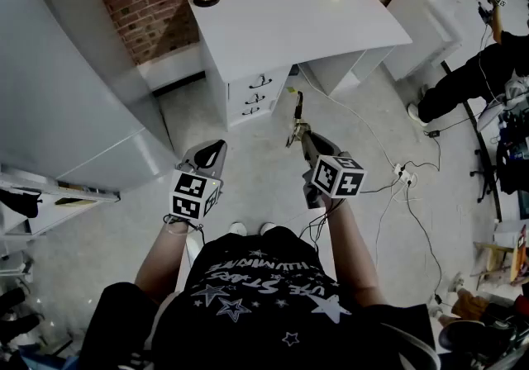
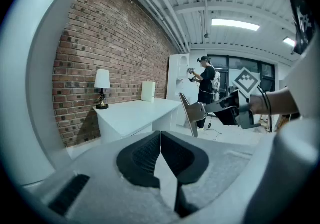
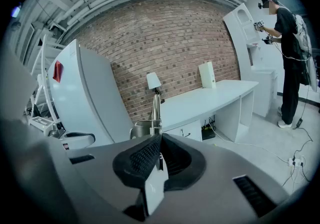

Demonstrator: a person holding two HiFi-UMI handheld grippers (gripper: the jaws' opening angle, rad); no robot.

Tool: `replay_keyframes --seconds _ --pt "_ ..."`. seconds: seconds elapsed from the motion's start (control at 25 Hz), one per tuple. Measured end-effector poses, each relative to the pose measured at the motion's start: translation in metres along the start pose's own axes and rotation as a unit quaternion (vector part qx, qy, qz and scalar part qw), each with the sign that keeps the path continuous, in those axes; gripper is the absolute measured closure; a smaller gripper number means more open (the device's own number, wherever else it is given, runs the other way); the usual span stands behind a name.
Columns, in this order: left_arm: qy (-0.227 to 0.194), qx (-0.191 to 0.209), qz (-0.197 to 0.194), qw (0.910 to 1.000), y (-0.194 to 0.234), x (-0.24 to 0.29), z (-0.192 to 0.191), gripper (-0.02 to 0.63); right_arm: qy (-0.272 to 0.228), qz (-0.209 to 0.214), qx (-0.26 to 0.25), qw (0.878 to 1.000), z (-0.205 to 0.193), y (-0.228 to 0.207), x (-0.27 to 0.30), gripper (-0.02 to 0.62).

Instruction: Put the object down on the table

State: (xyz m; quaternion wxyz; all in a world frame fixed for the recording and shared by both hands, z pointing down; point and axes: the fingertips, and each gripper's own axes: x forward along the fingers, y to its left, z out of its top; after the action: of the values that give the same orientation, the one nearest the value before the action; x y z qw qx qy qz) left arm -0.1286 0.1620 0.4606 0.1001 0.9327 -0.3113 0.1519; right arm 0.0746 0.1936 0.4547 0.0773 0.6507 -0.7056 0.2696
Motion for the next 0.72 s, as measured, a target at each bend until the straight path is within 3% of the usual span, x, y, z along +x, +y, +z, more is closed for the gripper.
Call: replay_keyframes --seconds 0.4,0.72 --pt "-0.002 -0.001 0.002 1.0000 -0.008 0.003 0.004 0.585 0.003 -0.005 -0.002 1.000 -0.001 -0.009 -0.008 0.583" --pt "0.004 -0.024 0.004 0.9997 -0.004 -0.010 -0.016 0.584 0.011 -0.018 -0.026 0.999 -0.008 -0.008 -0.009 0.581"
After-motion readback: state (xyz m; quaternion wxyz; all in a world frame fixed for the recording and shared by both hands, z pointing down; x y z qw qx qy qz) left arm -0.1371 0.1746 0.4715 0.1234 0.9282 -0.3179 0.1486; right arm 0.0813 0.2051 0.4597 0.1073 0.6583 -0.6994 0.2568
